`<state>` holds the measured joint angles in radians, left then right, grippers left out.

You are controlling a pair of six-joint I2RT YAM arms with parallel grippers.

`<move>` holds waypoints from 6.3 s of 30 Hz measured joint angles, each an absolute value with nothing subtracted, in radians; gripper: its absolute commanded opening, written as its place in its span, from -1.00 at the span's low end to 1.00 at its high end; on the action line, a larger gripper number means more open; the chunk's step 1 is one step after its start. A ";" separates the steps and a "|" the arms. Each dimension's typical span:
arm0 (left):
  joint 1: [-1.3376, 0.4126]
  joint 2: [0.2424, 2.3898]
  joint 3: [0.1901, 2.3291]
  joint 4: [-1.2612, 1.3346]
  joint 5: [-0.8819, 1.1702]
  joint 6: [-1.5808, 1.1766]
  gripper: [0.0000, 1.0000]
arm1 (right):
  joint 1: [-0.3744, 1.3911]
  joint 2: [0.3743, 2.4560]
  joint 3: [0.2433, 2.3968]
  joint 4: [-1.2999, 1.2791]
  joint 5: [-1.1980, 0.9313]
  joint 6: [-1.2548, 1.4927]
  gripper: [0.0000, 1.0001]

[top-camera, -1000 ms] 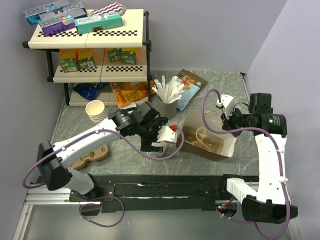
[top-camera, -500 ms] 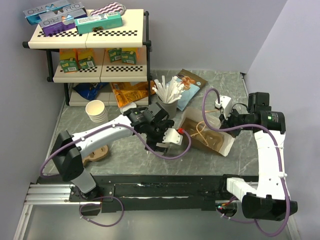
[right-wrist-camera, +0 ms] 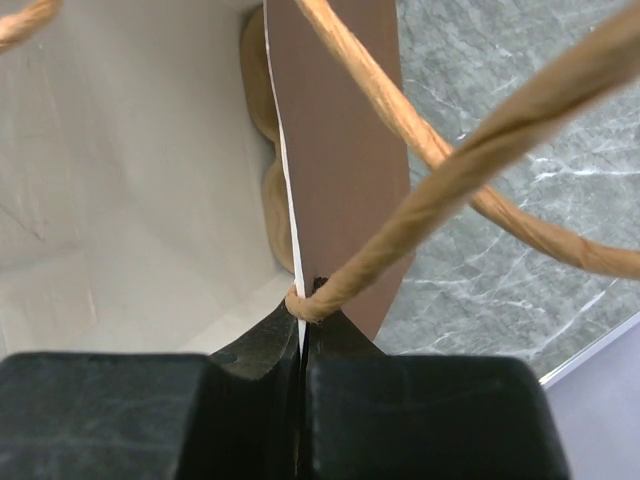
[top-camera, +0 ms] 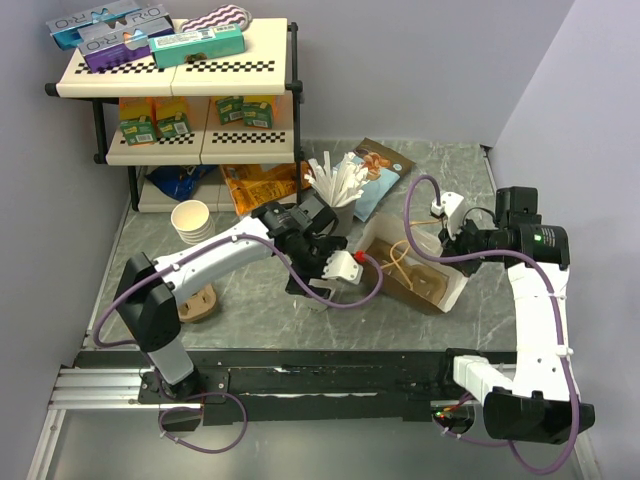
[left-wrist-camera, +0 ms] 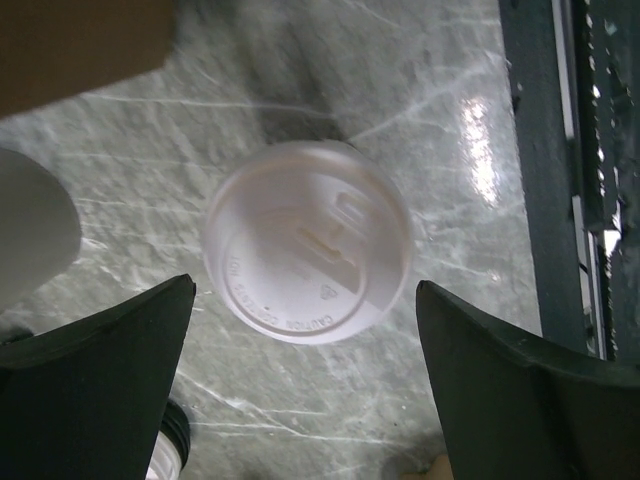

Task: Pack the takeout coffee

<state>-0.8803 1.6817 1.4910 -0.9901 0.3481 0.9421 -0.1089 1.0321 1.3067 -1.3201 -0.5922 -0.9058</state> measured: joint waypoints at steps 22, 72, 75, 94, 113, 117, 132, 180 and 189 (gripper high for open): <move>-0.877 1.724 1.491 -1.026 0.369 0.987 0.73 | -0.109 1.037 1.308 -1.309 -0.571 -0.899 -1.00; -0.875 1.183 1.518 -1.124 0.369 0.708 -0.99 | -0.060 1.044 1.311 -1.282 -0.527 -0.876 -1.00; -0.875 1.181 1.630 -1.047 0.343 0.632 -0.99 | -0.029 1.028 1.311 -1.260 -0.490 -0.862 -1.00; -1.042 1.201 1.296 -0.265 0.276 0.496 -0.99 | 0.171 0.872 1.139 -1.045 -0.196 -0.775 -1.00; -1.134 1.311 1.276 -0.162 0.253 0.569 -0.99 | 0.186 0.866 1.141 -1.015 -0.139 -0.749 -1.00; -1.159 1.356 1.280 -0.186 0.211 0.611 -0.99 | 0.192 0.868 1.146 -1.014 -0.143 -0.749 -1.00; -1.199 1.412 1.280 -0.138 0.133 0.818 -0.99 | 0.205 0.868 1.147 -1.039 -0.204 -0.749 -1.00; -1.291 1.691 1.355 -0.287 -0.128 1.026 -0.99 | 0.336 0.815 1.104 -0.980 -0.101 -0.672 -1.00; -1.264 1.689 1.347 -0.270 -0.131 1.024 -0.99 | 0.336 0.822 1.113 -1.018 -0.212 -0.674 -1.00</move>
<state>-1.2636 1.6894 1.3468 -0.2703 -0.1310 1.0245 0.3359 0.8215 1.1126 -1.0180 -0.2119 -0.6743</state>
